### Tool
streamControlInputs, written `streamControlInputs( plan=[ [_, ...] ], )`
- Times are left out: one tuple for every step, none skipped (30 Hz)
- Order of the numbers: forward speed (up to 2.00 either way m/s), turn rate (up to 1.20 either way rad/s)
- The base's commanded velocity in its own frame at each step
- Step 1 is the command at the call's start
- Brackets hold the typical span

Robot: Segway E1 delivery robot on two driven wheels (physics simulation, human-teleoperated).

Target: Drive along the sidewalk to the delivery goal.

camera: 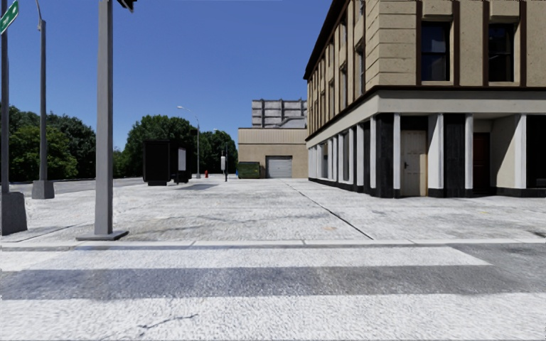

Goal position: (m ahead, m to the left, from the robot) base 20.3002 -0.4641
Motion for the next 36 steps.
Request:
streamControlInputs(
  plan=[
    [2.0,0.0],
    [2.0,0.0],
    [2.0,0.0],
    [2.0,0.0],
    [2.0,0.0],
    [2.0,0.0],
    [2.0,0.0],
    [2.0,0.0],
    [2.0,0.0],
    [2.0,0.0],
    [2.0,0.0],
    [2.0,0.0],
    [2.0,0.0],
    [2.0,0.0],
    [2.0,0.0],
    [2.0,0.0],
    [2.0,0.0],
    [2.0,0.0],
    [2.0,0.0],
    [2.0,0.0],
    [2.0,0.0],
    [2.0,0.0],
    [2.0,0.0],
    [2.0,0.0],
    [2.0,0.0],
    [2.0,0.0],
    [1.96,0.0],
    [1.72,0.0],
    [1.49,0.0],
    [1.38,0.0],
    [1.35,0.0],
    [1.34,0.0],
    [1.32,0.0],
    [1.32,0.0],
    [1.32,0.0],
    [1.32,0.0]
  ],
)
